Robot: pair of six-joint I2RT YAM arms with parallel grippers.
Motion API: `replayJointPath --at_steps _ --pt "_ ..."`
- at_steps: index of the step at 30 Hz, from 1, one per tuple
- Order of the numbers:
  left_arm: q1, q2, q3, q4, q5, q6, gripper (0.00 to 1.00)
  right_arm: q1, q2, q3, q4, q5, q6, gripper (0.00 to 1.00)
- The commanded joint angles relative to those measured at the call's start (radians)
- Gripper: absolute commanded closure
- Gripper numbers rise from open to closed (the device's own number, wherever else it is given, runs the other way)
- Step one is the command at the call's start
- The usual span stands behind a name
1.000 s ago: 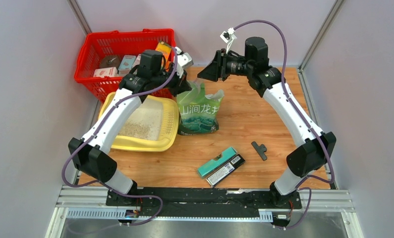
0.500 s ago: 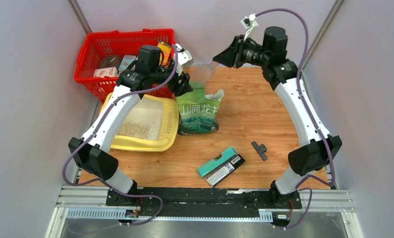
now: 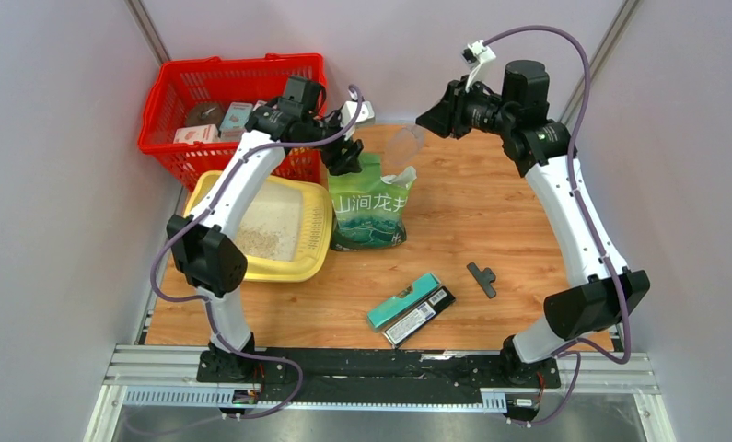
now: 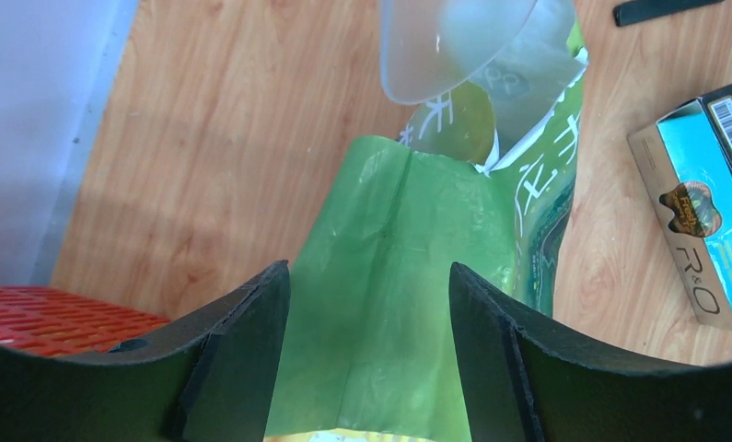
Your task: Fill the litter box with clean litter
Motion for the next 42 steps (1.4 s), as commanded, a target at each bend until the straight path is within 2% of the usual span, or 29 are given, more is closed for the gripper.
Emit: replayJointPath --at_steps 1,4,7,9,11,12,17,20,21,23,24,27,28,33,42 --pt "0.002 -0.016 0.049 -0.018 0.087 0.021 0.29 -0.001 -0.061 -0.008 0.002 -0.012 -0.063 1.00" --pt "-0.014 -0.076 -0.016 0.085 0.161 -0.068 0.28 -0.001 -0.073 -0.040 0.048 -0.101 -0.020 1.00" --pt "-0.058 -0.145 -0.118 0.229 0.164 -0.152 0.28 -0.001 -0.079 -0.070 0.095 -0.161 0.064 1.00" --pt "-0.078 -0.190 -0.200 0.359 0.120 -0.221 0.28 -0.001 -0.082 -0.095 0.118 -0.166 0.118 1.00" --pt "-0.113 -0.217 -0.246 0.445 0.060 -0.229 0.30 -0.001 -0.082 -0.101 0.148 -0.180 0.159 1.00" --pt "-0.126 -0.221 -0.276 0.465 -0.013 -0.226 0.32 -0.002 -0.082 -0.101 0.152 -0.187 0.170 1.00" --pt "-0.156 -0.193 -0.284 0.541 -0.071 -0.278 0.40 -0.001 -0.082 -0.121 0.188 -0.218 0.236 1.00" --pt "-0.164 -0.175 -0.261 0.542 -0.063 -0.293 0.55 -0.001 -0.090 -0.147 0.198 -0.220 0.252 1.00" --pt "-0.166 -0.172 -0.251 0.539 -0.043 -0.296 0.70 -0.001 -0.096 -0.153 0.198 -0.218 0.252 1.00" --pt "-0.164 -0.164 -0.242 0.518 -0.026 -0.292 0.86 -0.001 -0.101 -0.167 0.188 -0.219 0.246 1.00" --pt "-0.166 -0.164 -0.238 0.507 -0.017 -0.287 1.00 -0.001 -0.105 -0.169 0.180 -0.221 0.241 0.95" --pt "-0.166 -0.162 -0.219 0.450 -0.016 -0.247 1.00 -0.001 -0.109 -0.169 0.128 -0.230 0.178 0.67" --pt "-0.166 -0.159 -0.210 0.429 -0.014 -0.226 1.00 -0.001 -0.116 -0.169 0.102 -0.227 0.161 0.64" --pt "-0.166 -0.145 -0.170 0.366 -0.031 -0.138 1.00 -0.002 -0.121 -0.162 0.045 -0.227 0.092 0.60" --pt "-0.166 -0.127 -0.141 0.373 -0.042 -0.157 1.00 0.001 -0.095 -0.155 0.027 -0.227 0.100 0.62"
